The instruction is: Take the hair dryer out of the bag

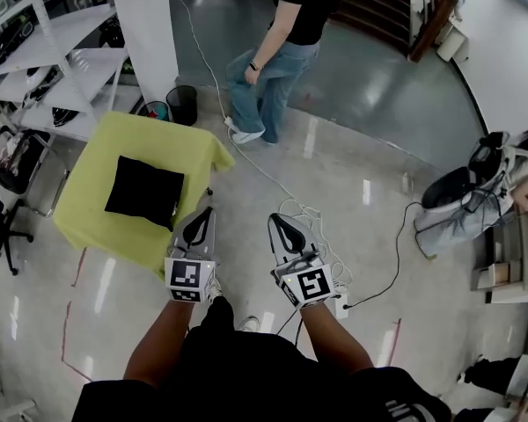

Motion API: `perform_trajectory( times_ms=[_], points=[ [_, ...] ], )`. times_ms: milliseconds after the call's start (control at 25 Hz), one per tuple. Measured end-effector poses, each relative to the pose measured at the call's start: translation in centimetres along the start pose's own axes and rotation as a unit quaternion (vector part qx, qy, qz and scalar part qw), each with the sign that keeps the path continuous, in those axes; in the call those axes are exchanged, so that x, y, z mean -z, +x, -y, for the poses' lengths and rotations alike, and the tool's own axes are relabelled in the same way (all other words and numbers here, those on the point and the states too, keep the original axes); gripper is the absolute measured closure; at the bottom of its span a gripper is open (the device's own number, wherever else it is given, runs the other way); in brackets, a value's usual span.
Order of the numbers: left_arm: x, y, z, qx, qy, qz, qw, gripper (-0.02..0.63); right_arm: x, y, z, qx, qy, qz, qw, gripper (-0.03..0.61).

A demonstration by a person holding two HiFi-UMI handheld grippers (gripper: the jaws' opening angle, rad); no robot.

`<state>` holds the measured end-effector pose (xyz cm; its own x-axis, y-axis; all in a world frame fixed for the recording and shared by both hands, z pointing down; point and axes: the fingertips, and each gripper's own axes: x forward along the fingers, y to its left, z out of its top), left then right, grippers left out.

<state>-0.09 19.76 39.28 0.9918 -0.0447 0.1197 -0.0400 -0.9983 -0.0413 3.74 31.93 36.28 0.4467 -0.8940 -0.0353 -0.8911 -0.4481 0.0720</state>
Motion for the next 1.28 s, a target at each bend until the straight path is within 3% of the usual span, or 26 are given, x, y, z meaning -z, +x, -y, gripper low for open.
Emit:
perform_trajectory(
  times_ms=[240,400,840,1280],
  points=[
    [-1.5,4.1,-1.7,0.027,0.007,0.009,0.9996,0.607,0.1,5.9,0.6,-0.015,-0.013,-0.014,1.0,0.571],
    [-2.2,5.9,-5.5,0.029,0.012,0.021,0.9993,0.607,0.2,11.3,0.0,-0.028,-0.025,-0.016,0.999,0.571],
    [-3.0,6.9,-15.4,-0.013,0.009,0.036,0.9992,0.607,-0.8,21.5,-1.1,-0.046,-0.056,-0.021,0.997,0.571],
    [-1.5,9.5,-20.8,-0.082,0.006,0.013,0.9965,0.607,1.0,28.8,-1.4,-0.13,-0.035,-0.012,0.991,0.571]
  ],
)
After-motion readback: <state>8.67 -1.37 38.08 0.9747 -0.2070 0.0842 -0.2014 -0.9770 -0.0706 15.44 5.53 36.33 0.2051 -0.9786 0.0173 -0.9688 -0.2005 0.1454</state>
